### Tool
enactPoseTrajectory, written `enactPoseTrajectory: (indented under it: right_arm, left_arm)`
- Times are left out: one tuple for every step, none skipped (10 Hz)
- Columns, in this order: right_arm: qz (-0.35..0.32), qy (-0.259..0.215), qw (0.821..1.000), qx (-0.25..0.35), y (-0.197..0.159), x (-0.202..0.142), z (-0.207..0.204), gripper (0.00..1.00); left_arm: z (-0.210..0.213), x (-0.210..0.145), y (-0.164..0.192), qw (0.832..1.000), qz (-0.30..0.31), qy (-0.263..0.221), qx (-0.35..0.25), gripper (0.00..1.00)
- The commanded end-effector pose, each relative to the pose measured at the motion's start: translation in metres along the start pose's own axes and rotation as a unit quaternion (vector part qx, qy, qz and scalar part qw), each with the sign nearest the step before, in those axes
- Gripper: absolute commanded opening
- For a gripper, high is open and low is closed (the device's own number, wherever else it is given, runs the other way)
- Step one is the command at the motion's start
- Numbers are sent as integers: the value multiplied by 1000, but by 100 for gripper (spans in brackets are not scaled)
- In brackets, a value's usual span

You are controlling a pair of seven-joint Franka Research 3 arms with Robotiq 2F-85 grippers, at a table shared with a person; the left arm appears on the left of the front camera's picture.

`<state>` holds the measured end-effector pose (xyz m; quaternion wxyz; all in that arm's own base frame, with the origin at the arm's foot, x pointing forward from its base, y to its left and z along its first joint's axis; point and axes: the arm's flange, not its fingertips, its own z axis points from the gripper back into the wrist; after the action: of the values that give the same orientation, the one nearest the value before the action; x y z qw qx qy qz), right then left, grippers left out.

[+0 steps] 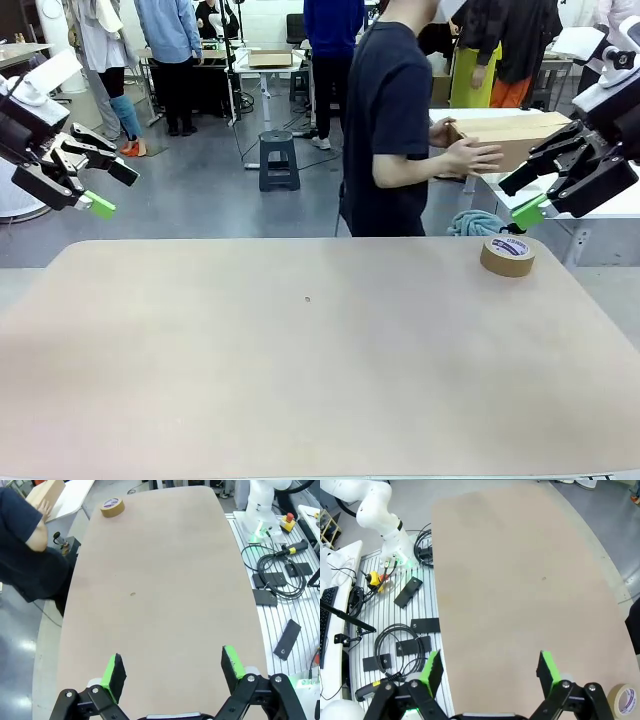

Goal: Wrap the clocks to prevent damage.
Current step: After the human seals the box with tape, release both hands from the side flaps of the Package Box.

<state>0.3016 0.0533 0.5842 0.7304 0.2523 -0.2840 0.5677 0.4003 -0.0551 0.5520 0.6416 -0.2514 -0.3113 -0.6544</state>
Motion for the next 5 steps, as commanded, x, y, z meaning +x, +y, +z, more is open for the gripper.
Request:
enactPoseTrajectory:
  right_arm:
    - [-1, 3, 1000, -2, 0, 0, -1, 100]
    - [-60, -29, 995, -71, -5, -11, 3, 100]
    - [-90, -59, 989, -100, -5, -25, 8, 100]
    - [-111, -82, 983, -122, -1, -39, 13, 100]
    - [-131, -102, 974, -155, 3, -51, 17, 100]
  left_arm:
    - [0, 0, 0, 1000, -1, 0, 0, 100]
    - [12, -10, -6, 998, 25, -55, 21, 100]
    - [24, -25, -16, 993, 44, -109, 21, 100]
    - [38, -39, -23, 987, 61, -144, 35, 100]
    - [50, -52, -31, 980, 71, -175, 54, 100]
